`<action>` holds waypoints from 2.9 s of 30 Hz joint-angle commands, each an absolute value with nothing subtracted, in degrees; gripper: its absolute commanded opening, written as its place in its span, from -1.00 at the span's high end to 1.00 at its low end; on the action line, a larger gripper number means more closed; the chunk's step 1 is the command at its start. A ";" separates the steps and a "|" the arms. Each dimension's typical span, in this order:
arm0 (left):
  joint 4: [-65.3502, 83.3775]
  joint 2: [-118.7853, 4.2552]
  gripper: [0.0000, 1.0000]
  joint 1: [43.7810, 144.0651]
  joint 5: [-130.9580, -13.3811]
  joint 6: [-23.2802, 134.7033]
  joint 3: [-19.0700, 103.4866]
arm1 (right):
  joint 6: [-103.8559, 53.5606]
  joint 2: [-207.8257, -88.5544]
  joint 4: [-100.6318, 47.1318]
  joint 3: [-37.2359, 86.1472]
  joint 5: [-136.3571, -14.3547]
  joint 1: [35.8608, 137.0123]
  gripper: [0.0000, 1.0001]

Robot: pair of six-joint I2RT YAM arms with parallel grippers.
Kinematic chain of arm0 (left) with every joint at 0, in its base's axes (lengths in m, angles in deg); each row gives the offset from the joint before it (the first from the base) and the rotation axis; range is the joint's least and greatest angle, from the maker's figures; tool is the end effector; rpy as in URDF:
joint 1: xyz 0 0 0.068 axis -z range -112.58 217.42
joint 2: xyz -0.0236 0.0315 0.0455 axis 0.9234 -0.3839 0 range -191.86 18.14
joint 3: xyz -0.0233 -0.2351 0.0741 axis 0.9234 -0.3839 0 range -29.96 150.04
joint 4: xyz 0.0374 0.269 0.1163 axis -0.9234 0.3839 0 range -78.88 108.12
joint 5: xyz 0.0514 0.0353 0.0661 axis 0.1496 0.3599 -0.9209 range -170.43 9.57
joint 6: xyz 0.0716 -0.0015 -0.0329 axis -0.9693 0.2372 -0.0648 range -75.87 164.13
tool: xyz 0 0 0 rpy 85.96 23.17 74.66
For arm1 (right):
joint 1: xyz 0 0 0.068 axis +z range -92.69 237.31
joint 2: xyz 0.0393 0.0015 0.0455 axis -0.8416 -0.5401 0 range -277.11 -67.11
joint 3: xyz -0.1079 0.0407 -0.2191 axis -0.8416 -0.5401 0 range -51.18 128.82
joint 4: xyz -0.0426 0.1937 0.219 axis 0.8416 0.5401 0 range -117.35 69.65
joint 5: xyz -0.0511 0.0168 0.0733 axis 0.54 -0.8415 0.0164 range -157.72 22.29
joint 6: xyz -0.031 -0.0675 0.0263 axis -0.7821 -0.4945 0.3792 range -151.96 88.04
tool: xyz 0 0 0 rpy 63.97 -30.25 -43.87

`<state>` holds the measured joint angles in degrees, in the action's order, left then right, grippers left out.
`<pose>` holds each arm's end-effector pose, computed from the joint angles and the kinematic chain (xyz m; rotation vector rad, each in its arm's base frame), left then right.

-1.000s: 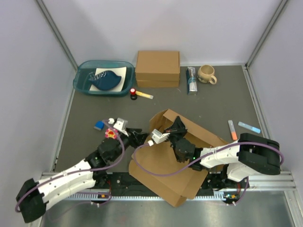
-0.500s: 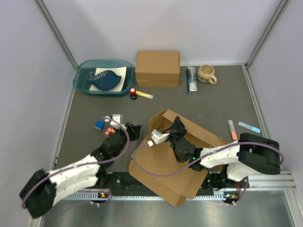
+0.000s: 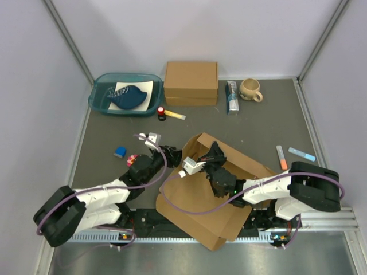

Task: Fold the paper box

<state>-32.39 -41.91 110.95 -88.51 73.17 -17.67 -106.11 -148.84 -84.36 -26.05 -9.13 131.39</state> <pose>0.2060 -0.1826 0.1415 0.1044 1.7109 -0.8424 0.1378 0.2724 0.1481 -1.1409 1.1552 -0.7939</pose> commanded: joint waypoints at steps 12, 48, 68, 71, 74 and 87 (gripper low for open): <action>-52.86 -51.64 -0.40 110.84 -73.85 72.08 -19.67 | -101.48 -148.41 -82.81 -25.87 -10.67 132.81 1.00; -78.71 -77.74 -0.76 111.19 -71.21 69.97 -9.22 | -95.33 -148.85 -75.77 -25.07 -12.17 133.60 1.00; -79.15 -79.07 0.59 111.11 -70.85 64.88 -9.22 | -102.97 -148.85 -76.21 -23.76 -7.43 133.95 0.96; -78.36 -78.98 0.69 111.11 -71.03 64.26 -9.48 | -104.65 -148.15 -75.78 -23.76 -7.07 133.86 0.94; -77.74 -78.80 0.87 111.11 -71.29 63.82 -9.48 | -104.65 -147.53 -74.81 -23.58 -6.72 133.86 0.89; -75.28 -76.08 1.00 111.19 -72.17 61.80 -10.80 | -108.07 -147.01 -83.85 -22.44 -4.96 134.04 0.21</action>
